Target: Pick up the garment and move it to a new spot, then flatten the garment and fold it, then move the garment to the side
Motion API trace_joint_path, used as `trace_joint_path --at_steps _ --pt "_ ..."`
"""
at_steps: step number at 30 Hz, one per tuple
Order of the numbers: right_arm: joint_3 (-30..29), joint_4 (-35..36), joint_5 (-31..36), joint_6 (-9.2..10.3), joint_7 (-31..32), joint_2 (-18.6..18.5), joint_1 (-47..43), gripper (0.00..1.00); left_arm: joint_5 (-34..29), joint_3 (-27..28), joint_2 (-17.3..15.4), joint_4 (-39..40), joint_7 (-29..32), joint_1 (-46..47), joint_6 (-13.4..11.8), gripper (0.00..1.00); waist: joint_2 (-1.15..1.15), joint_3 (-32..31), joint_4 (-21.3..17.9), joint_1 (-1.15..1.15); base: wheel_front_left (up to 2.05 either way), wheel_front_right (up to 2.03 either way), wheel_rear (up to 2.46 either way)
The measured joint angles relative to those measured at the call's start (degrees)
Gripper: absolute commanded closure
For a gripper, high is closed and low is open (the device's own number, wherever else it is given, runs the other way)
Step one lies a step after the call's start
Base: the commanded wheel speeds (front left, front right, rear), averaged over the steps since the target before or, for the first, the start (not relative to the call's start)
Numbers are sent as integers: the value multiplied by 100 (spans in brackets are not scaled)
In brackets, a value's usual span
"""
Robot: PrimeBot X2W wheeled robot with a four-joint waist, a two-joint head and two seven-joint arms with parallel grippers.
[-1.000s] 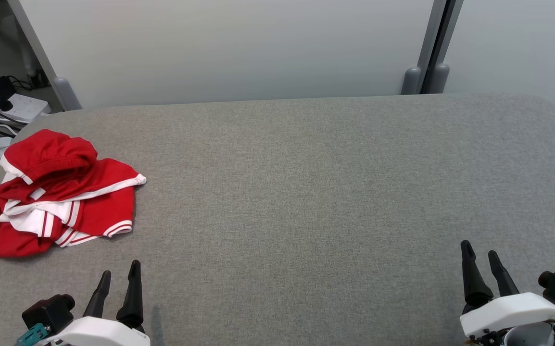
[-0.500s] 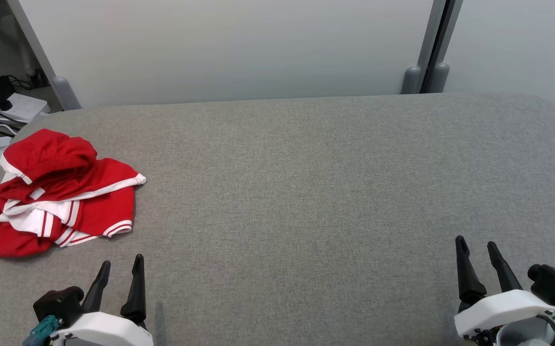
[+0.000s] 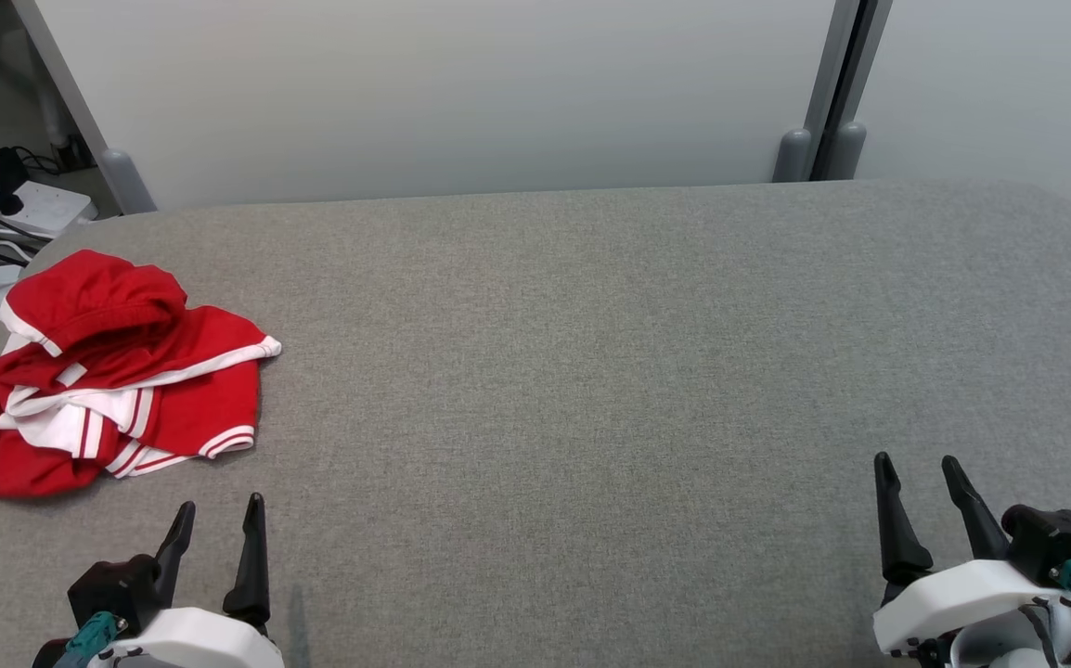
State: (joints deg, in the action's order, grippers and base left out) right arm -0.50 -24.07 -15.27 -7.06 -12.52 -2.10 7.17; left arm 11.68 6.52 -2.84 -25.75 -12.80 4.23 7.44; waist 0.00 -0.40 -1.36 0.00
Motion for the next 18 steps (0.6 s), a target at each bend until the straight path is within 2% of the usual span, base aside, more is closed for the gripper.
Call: trace_joint_path --at_steps 9,18 --pt "-87 -89 642 -1 -165 -19 49 0 -659 175 22 -171 -144 88 3 0 0 -19 -1 0 0 0 0" --pt "-259 -99 677 -1 -165 -19 51 0 -666 292 45 -271 -144 97 4 0 0 -18 25 0 0 0 0"
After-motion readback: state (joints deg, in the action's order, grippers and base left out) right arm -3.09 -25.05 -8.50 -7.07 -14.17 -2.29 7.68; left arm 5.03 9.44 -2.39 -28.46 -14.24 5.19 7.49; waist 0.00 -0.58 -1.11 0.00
